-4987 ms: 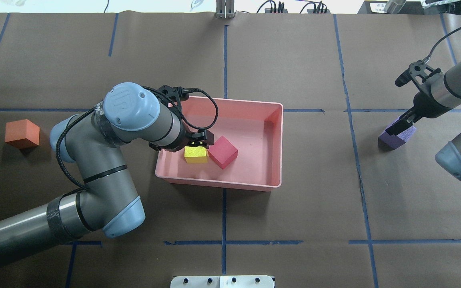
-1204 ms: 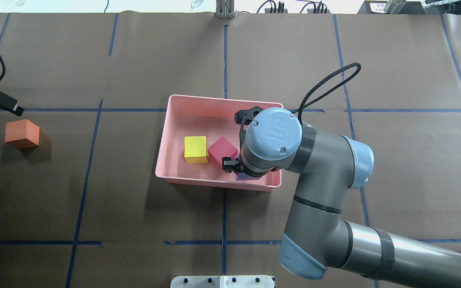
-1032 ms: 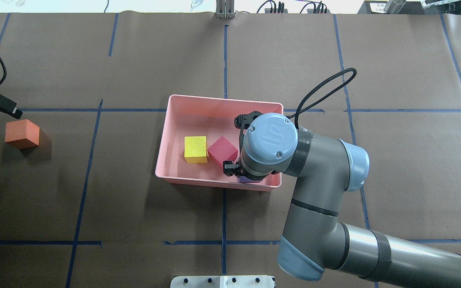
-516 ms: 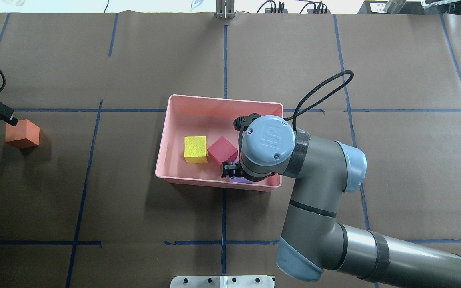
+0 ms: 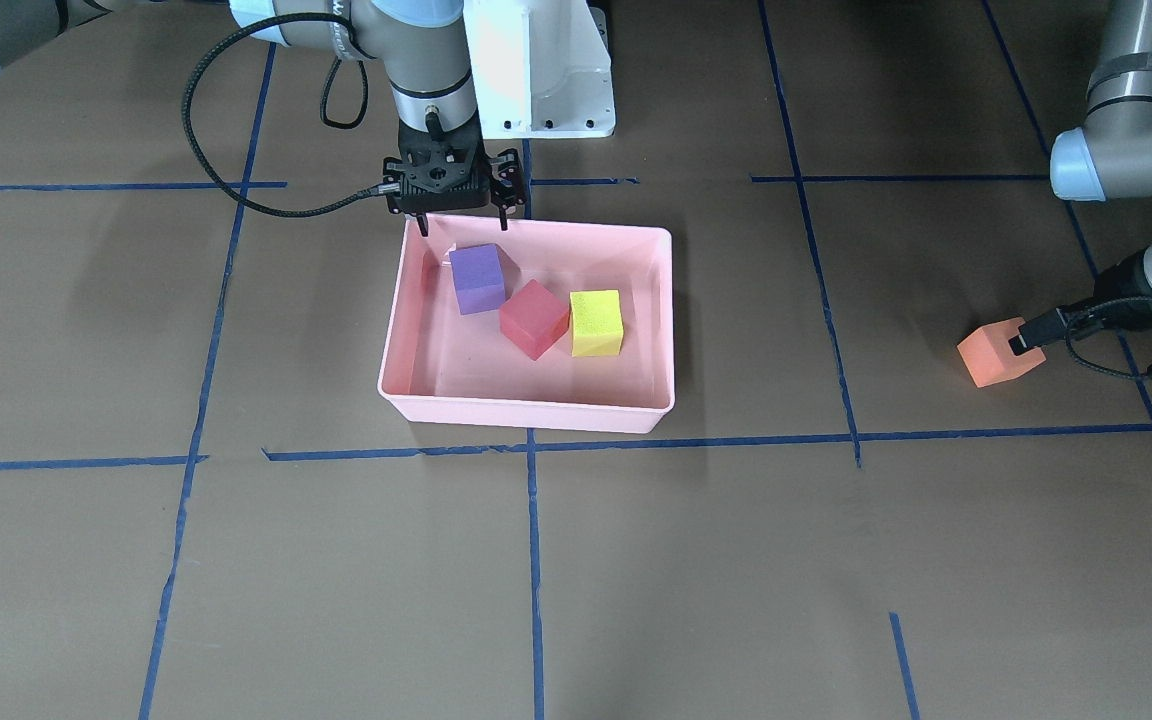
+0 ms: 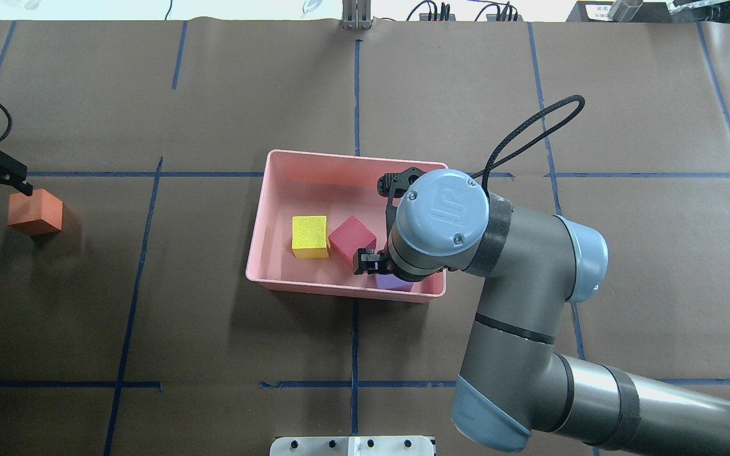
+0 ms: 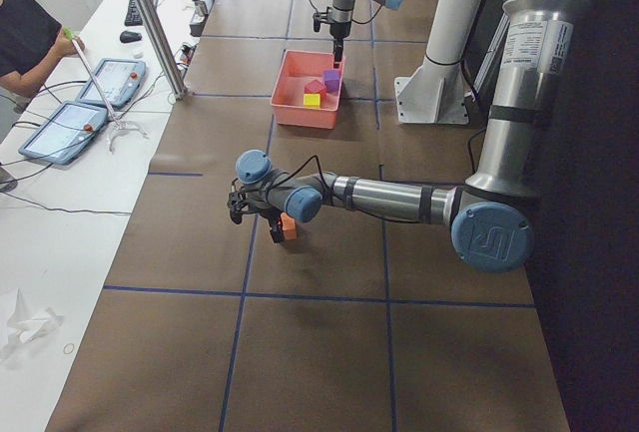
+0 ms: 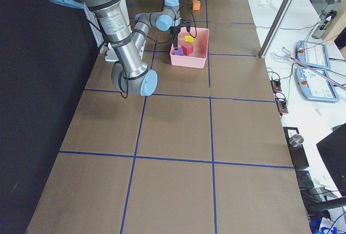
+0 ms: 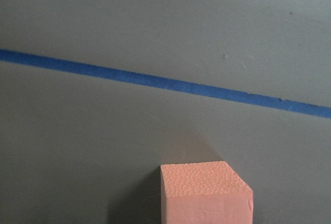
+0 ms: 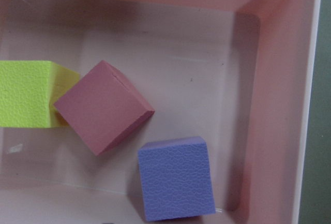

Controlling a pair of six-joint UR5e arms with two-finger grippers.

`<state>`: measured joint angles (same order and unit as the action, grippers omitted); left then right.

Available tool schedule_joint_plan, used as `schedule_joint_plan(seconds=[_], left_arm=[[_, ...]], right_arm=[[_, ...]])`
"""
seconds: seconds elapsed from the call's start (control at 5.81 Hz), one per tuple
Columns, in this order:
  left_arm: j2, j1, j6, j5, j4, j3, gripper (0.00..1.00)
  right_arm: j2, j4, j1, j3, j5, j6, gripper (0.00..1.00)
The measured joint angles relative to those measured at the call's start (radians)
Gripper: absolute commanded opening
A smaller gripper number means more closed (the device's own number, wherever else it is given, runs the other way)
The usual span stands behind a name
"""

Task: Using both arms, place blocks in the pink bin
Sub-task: 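Grasp and lift the orange cube with the left gripper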

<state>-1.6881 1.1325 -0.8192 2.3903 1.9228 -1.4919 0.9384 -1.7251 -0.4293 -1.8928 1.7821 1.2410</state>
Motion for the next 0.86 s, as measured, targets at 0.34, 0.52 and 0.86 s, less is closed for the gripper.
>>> schedule_joint_plan(seconds=[0.34,0.52,0.86], left_arm=[[-0.001,-0.056,-0.016,-0.007,0.001,0.007,0.99],[-0.007,-0.074,-0.011,-0.020,0.012,0.020,0.83],[-0.041,-0.084,-0.006,-0.068,0.038,0.046,0.42]], right_arm=[[0.025,-0.005,-0.001,-0.037,-0.002,0.000,1.00],[0.030,-0.005,-0.001,-0.042,-0.002,0.000,1.00],[0.034,-0.005,0.000,-0.044,-0.004,0.000,1.00]])
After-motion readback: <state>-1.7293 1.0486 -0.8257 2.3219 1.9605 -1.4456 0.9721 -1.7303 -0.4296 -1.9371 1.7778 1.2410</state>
